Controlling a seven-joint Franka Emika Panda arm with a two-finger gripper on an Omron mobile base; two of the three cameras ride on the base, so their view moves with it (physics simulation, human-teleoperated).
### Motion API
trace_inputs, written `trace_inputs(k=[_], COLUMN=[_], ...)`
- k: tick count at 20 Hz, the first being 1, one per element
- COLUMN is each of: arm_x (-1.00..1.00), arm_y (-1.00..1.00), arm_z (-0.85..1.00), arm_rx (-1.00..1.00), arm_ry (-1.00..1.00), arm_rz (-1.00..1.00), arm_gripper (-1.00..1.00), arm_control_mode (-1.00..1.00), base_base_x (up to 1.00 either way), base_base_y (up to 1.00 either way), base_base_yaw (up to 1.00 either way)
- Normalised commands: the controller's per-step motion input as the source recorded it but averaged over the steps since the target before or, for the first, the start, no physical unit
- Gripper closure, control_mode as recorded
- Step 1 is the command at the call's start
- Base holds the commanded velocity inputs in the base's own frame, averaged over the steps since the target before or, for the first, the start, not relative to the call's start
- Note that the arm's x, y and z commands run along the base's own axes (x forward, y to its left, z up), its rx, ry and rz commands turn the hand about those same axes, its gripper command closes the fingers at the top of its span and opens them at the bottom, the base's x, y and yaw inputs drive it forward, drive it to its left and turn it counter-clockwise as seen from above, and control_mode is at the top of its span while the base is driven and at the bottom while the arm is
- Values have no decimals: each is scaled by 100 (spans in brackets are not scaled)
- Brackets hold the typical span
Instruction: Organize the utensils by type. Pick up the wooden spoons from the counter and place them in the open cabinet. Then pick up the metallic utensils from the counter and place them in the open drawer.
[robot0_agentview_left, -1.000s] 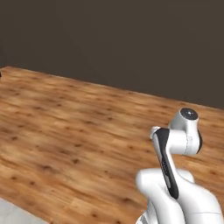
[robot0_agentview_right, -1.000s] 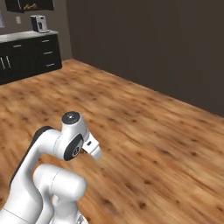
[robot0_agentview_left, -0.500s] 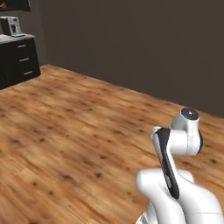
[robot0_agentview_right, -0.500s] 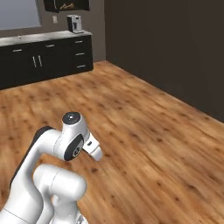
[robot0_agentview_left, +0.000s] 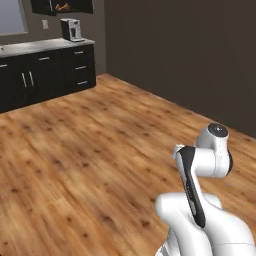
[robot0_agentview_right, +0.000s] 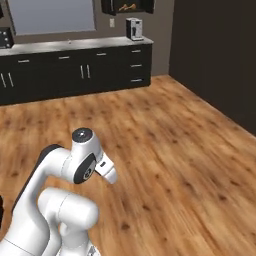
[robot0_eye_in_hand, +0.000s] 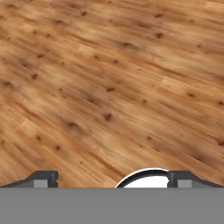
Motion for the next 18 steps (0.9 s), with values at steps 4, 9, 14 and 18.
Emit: trace_inputs(k=[4, 9, 14, 18], arm_x=[0, 0, 0, 0], arm_y=[0, 0, 0, 0], arm_z=[0, 0, 0, 0], arm_rx=[0, 0, 0, 0], arm_ry=[0, 0, 0, 0], arm_rz=[0, 0, 0, 0], arm_gripper=[-100, -100, -100, -100], arm_control_mode=[100, 100, 100, 100], base_base_x=[100, 100, 100, 100], base_base_y=[0, 0, 0, 0], base_base_yaw=[47, 36, 25, 20])
